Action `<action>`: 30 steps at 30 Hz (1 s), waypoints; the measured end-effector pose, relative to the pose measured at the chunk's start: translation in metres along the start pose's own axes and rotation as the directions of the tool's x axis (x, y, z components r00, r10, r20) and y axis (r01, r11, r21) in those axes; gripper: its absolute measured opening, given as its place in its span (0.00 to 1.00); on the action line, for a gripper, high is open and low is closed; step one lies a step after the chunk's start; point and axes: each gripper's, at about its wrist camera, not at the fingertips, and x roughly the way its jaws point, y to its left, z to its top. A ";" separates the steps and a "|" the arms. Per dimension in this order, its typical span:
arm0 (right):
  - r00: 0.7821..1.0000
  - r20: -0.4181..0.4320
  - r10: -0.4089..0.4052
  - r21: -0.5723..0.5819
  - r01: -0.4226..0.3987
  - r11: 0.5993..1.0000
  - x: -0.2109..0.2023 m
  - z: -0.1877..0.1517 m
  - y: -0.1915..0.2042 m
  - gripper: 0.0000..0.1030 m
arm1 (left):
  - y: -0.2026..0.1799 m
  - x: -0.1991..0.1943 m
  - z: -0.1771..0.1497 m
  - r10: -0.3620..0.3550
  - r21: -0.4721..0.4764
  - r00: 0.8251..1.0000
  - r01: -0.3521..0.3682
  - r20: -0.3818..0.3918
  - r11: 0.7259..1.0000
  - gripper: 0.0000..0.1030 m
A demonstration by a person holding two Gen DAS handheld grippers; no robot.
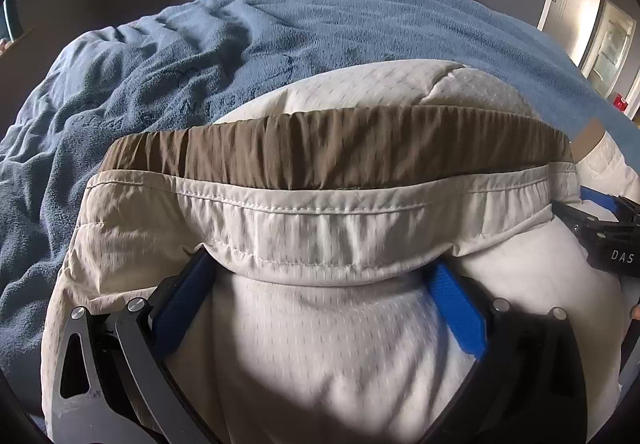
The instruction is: Fold large clothes
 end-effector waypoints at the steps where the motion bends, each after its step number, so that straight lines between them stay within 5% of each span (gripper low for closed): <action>1: 1.000 0.008 -0.001 0.000 0.001 1.000 -0.002 0.000 0.001 0.93 | 0.000 -0.002 0.000 0.001 0.000 1.000 -0.001 0.009 1.000 0.95; 6: 0.997 0.035 0.061 0.010 -0.062 0.998 -0.030 0.002 -0.011 0.93 | 0.007 -0.035 -0.007 -0.061 -0.014 0.996 0.062 0.070 0.998 0.94; 11: 0.996 0.063 0.071 0.096 -0.077 0.992 -0.063 0.005 -0.066 0.93 | 0.047 -0.067 -0.011 -0.098 -0.094 0.988 0.110 0.121 0.990 0.94; 16: 0.998 -0.032 0.050 0.165 -0.044 0.985 -0.045 0.007 -0.100 0.93 | 0.078 -0.039 -0.004 -0.144 -0.192 0.989 0.136 -0.028 0.972 0.95; 20: 0.999 -0.037 -0.040 0.107 0.044 0.993 -0.026 0.004 -0.094 0.93 | 0.075 -0.018 0.000 -0.085 -0.157 0.995 0.074 -0.061 0.985 0.95; 25: 1.000 -0.029 -0.010 0.185 0.015 0.983 -0.004 0.007 -0.109 0.93 | 0.085 -0.001 0.003 -0.106 -0.197 0.992 0.091 -0.068 0.976 0.95; 30: 0.999 -0.016 -0.039 0.155 0.041 0.987 -0.021 0.002 -0.105 0.93 | 0.076 -0.024 -0.001 -0.043 -0.175 0.999 0.043 0.000 0.984 0.93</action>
